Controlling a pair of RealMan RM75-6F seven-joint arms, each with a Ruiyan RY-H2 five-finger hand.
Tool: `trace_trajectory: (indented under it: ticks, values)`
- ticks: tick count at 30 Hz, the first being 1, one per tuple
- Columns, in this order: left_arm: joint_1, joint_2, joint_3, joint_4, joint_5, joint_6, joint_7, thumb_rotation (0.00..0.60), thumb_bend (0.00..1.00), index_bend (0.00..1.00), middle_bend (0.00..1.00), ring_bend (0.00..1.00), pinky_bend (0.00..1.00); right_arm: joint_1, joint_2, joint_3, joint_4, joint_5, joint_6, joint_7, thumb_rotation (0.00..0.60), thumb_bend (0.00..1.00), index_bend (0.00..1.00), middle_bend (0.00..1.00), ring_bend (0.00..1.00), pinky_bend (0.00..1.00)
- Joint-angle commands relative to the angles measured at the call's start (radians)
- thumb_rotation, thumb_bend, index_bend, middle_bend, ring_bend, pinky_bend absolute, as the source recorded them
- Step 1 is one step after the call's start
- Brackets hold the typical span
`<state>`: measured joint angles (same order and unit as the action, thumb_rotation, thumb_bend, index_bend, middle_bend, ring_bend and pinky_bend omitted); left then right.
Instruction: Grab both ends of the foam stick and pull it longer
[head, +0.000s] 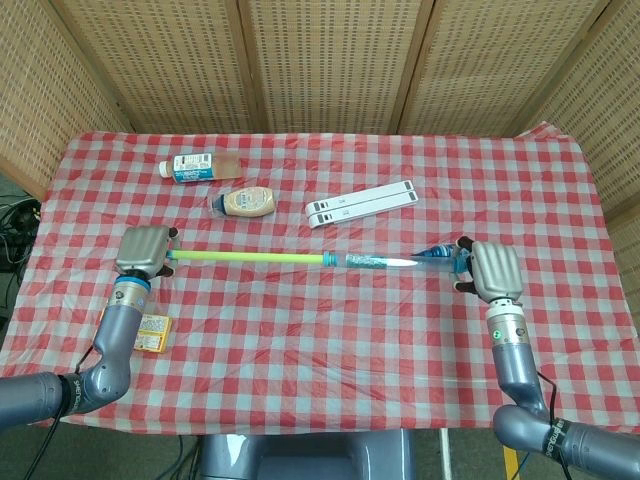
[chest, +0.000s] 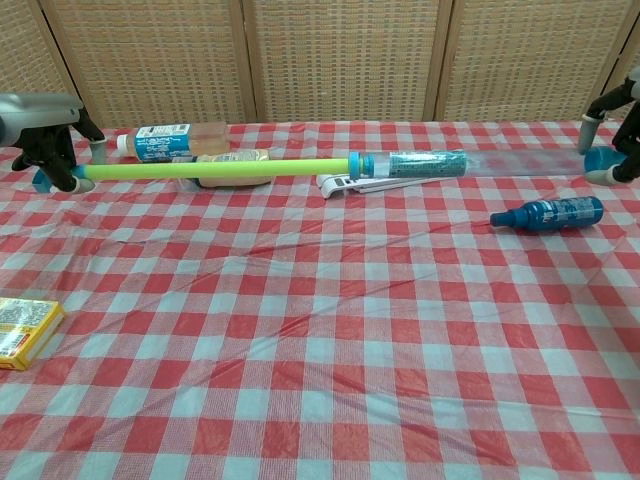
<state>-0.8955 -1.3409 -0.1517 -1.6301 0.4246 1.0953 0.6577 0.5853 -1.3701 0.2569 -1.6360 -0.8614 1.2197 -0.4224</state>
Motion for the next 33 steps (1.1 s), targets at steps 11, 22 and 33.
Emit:
trace_trajectory:
  ticks: [11, 22, 33]
  values:
    - [-0.019, 0.050, 0.042, -0.062, -0.083, -0.099, 0.069, 0.600, 0.27, 0.12, 0.00, 0.01, 0.03, -0.006, 0.003, -0.038, 0.042, 0.028, -0.093, 0.011, 0.600, 0.28, 0.15, 0.25, 0.32, 0.13]
    - [0.138, 0.065, 0.062, -0.113, 0.268, -0.004, -0.192, 0.600, 0.25, 0.09, 0.00, 0.00, 0.00, -0.070, 0.014, -0.073, -0.002, -0.085, -0.027, 0.092, 0.600, 0.25, 0.08, 0.00, 0.02, 0.04]
    - [0.432, 0.079, 0.215, -0.071, 0.810, 0.359, -0.445, 0.600, 0.25, 0.06, 0.00, 0.00, 0.00, -0.258, 0.016, -0.251, 0.016, -0.516, 0.240, 0.275, 0.600, 0.21, 0.00, 0.00, 0.00, 0.00]
